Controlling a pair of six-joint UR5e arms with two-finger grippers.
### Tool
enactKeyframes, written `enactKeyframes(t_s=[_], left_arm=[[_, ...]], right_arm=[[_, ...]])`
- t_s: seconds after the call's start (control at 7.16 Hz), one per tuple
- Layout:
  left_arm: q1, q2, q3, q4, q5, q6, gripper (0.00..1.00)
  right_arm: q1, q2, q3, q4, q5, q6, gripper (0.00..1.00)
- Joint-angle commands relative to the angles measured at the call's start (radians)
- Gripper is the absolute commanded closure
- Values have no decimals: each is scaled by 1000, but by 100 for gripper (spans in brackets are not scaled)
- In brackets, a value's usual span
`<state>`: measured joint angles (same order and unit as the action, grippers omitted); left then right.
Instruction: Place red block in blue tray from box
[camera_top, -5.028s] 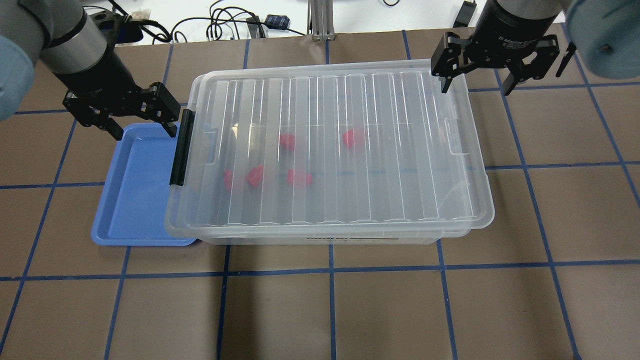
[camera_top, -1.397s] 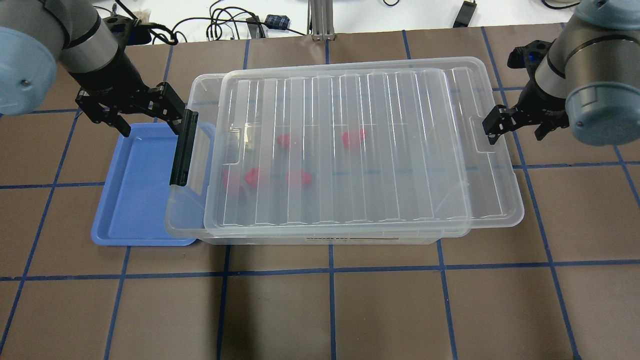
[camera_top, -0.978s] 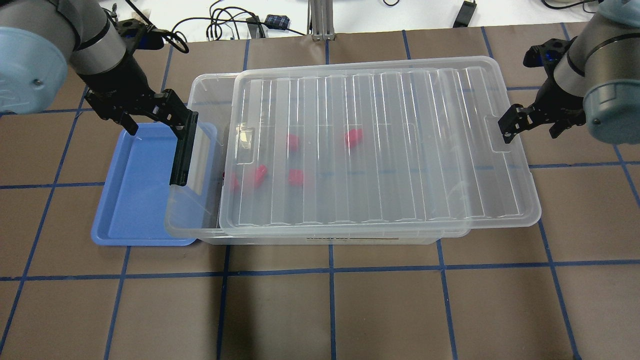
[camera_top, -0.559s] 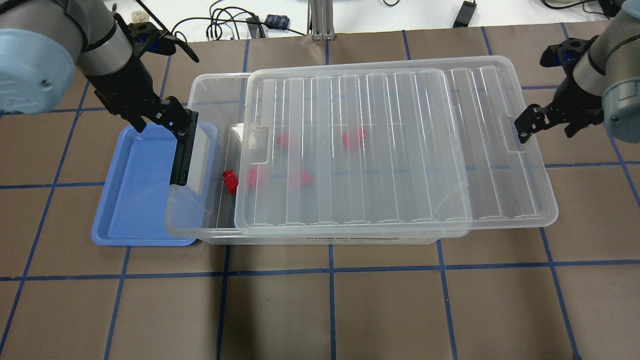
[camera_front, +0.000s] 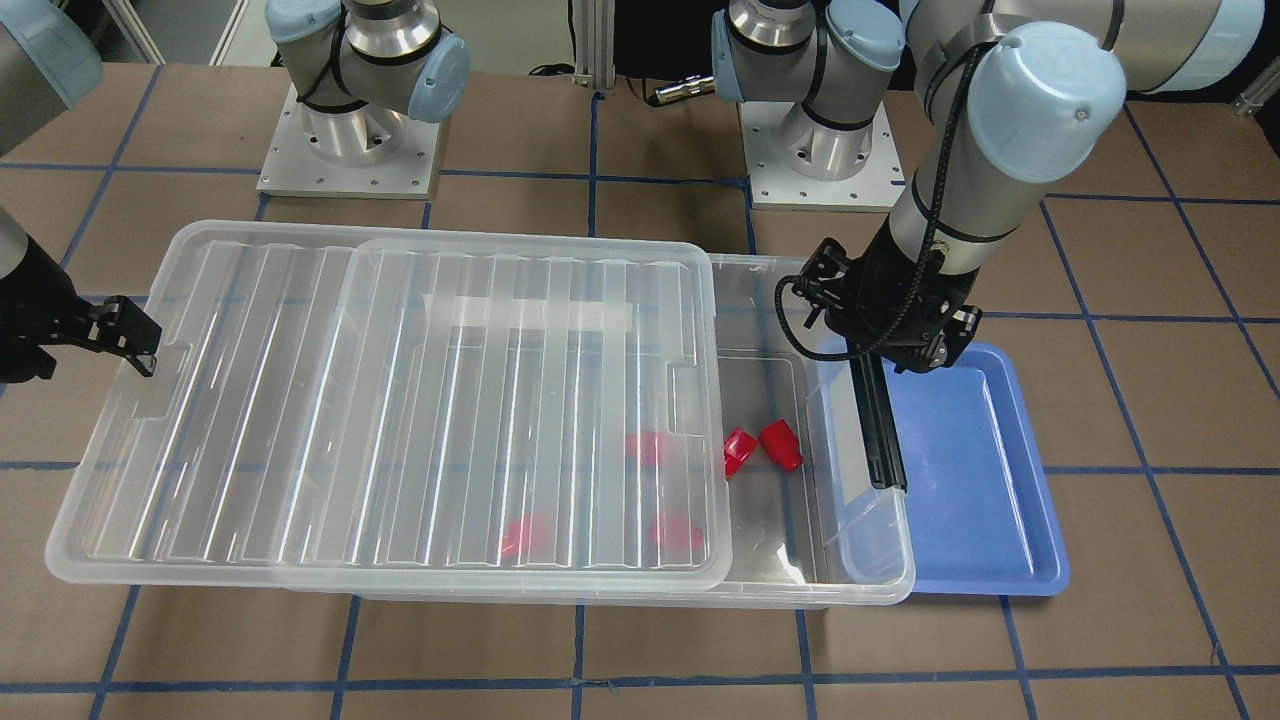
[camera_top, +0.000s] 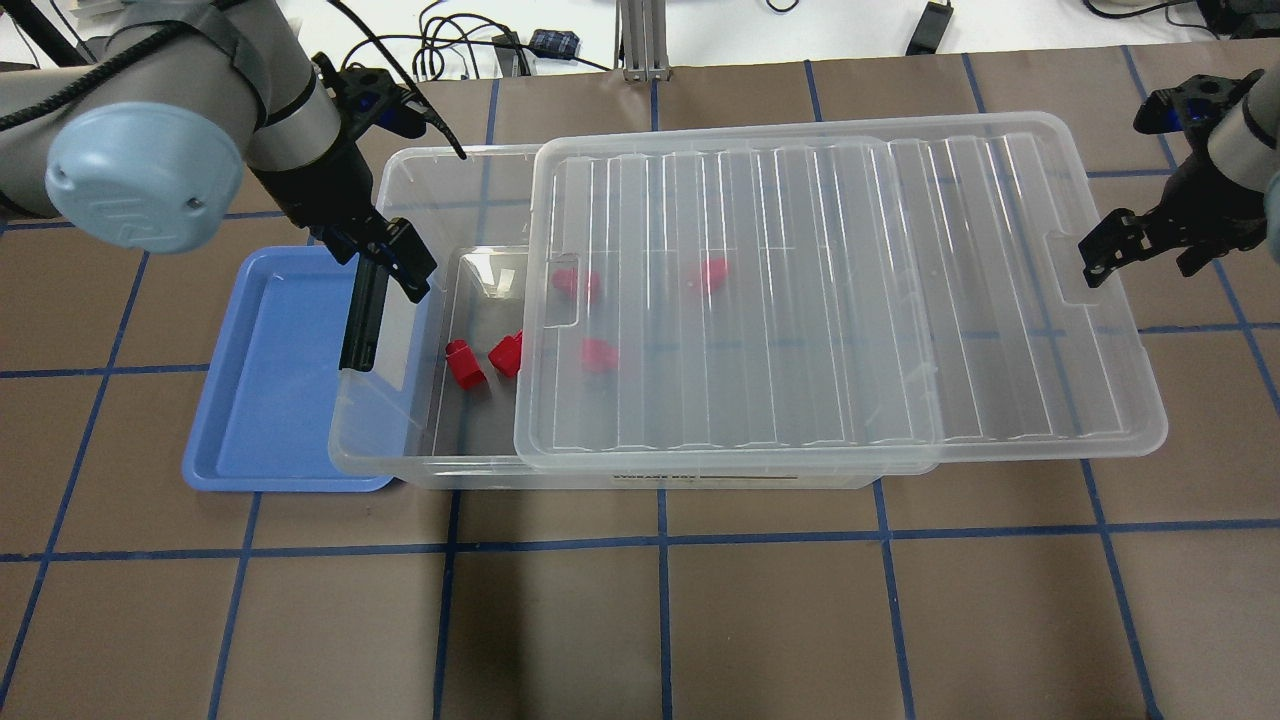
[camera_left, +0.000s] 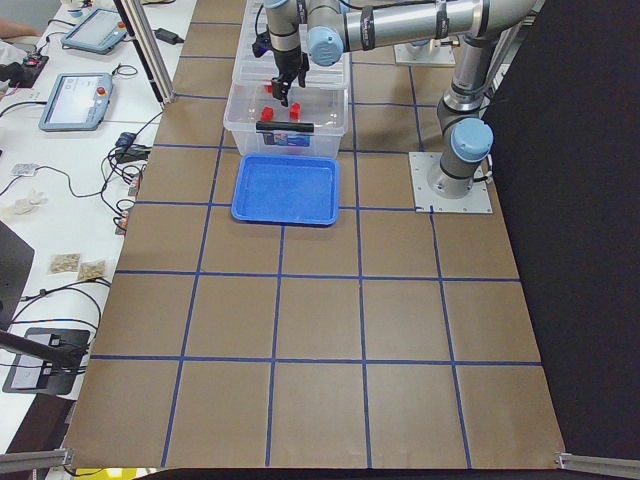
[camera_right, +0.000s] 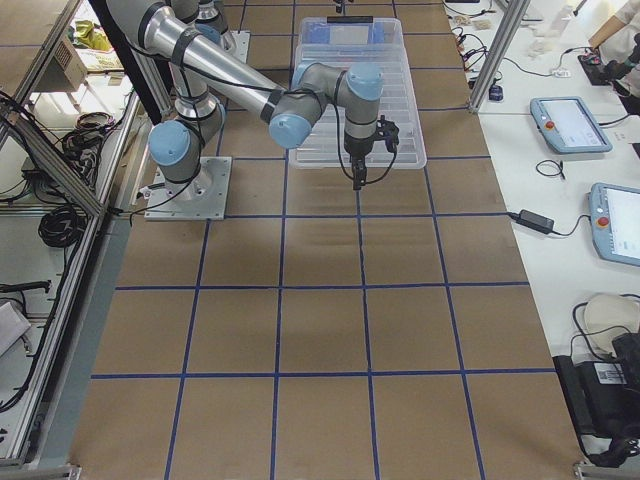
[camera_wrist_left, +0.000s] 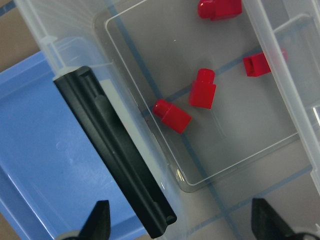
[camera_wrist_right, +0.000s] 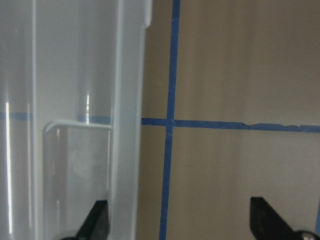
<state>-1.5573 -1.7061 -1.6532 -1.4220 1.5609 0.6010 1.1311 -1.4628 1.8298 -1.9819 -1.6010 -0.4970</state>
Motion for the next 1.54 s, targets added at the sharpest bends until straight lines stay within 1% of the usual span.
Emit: enactKeyframes(t_s=[0.0,0.14,0.28,0.56,0.84,0.98,1.26,1.4], left_arm=[[-4,-6,-72,92,-4,57,0],[-4,-7,-98,122,-21,65,0],[-6,-7,-117,145,-72,122,0],[-7,-47,-125,192,-79,150,0],[-9,-87,-128,213,-78,200,0],[-12,-102,-129,222,-79,200,0],[-32,-138,-148,306,-79,200,0],[-33,-150,-149,308,-78,200,0]], right_arm=[[-45,-1,-1,0,1,-20,0],[-51,-1,-3,0,0,-31,0],[-53,-1,-3,-2,-2,-40,0],[-83,-1,-3,-2,0,-58,0],[-85,1,-4,-5,-5,-78,0],[-91,-1,-3,-32,-7,-93,0],[-114,1,-4,-32,-5,-97,0],[-114,-1,-4,-32,-4,-97,0]])
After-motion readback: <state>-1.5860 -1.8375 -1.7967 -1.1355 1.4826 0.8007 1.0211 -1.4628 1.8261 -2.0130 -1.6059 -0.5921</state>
